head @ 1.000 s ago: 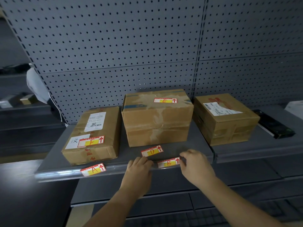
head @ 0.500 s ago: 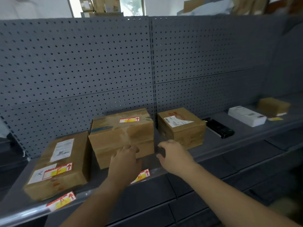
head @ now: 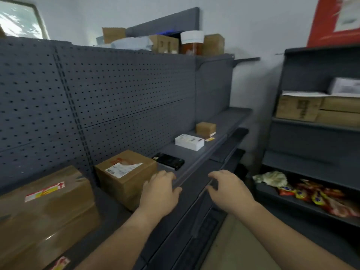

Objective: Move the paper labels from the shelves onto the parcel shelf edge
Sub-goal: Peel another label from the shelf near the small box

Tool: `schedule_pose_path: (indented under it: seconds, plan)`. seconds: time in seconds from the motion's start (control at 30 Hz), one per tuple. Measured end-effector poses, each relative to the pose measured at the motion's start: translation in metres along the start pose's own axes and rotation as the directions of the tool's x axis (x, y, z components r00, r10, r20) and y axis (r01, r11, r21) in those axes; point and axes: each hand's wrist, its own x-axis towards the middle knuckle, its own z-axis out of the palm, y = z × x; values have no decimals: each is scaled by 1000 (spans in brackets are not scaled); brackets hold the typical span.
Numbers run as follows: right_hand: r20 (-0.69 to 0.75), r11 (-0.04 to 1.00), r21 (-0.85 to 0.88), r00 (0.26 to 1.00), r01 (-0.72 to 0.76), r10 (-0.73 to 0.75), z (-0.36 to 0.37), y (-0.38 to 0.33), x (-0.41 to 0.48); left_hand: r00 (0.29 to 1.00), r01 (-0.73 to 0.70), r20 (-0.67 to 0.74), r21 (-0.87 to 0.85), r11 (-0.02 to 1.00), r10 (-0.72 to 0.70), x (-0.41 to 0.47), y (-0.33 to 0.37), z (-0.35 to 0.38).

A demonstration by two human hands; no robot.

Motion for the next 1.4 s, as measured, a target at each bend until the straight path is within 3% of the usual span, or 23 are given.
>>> schedule_pose_path:
  seconds: [0.3,0.57,0.93,1.4]
  plan:
    - [-126,968,-31,962,-248,243,-50,87,-32,969,-236,47,-101,967,241,47,100,47]
    - [-181,933,-31,920,-360,349,-85,189,-17,927,-356,51,-196,914,372,111,198,101]
    - [-184,932,-83,924,-354,334,-131,329,74,932,-341,51,-207,917,358,220,298,177]
    - [-162,929,-98,927,-357,339,-114,449,252,924,-352,74,-215,911,375,405,322,292]
